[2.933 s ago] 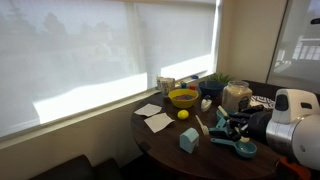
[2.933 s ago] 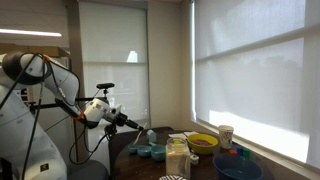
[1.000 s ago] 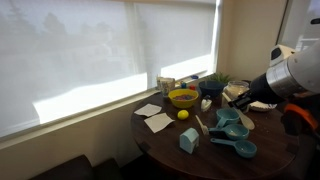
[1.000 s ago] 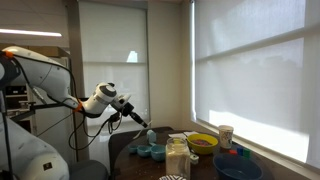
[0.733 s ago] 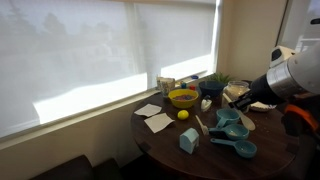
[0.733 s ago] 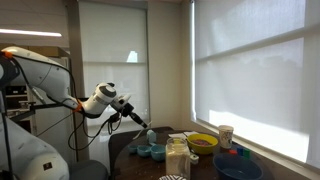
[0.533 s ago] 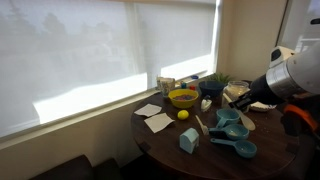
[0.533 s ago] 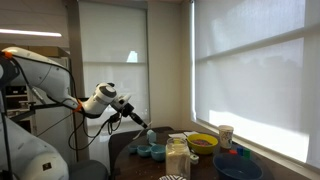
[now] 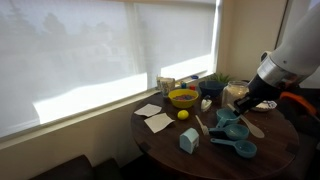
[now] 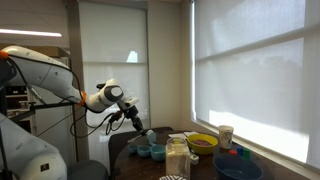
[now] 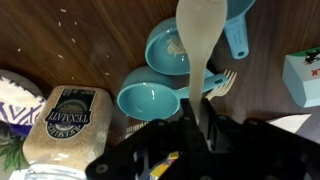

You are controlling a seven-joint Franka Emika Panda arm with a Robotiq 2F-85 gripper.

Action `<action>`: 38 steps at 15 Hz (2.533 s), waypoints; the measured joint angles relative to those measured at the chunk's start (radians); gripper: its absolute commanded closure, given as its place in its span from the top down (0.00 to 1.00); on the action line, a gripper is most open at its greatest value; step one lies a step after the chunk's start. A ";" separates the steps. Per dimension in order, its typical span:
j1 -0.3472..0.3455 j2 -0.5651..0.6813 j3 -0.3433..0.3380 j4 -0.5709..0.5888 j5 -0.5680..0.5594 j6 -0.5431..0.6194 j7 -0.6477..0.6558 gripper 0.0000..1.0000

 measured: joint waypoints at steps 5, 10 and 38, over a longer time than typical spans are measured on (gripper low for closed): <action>-0.078 -0.027 -0.036 -0.036 0.223 -0.031 -0.176 0.03; -0.192 -0.093 -0.062 -0.088 0.314 -0.082 -0.260 0.03; -0.465 0.058 -0.072 -0.127 0.332 0.027 -0.151 0.86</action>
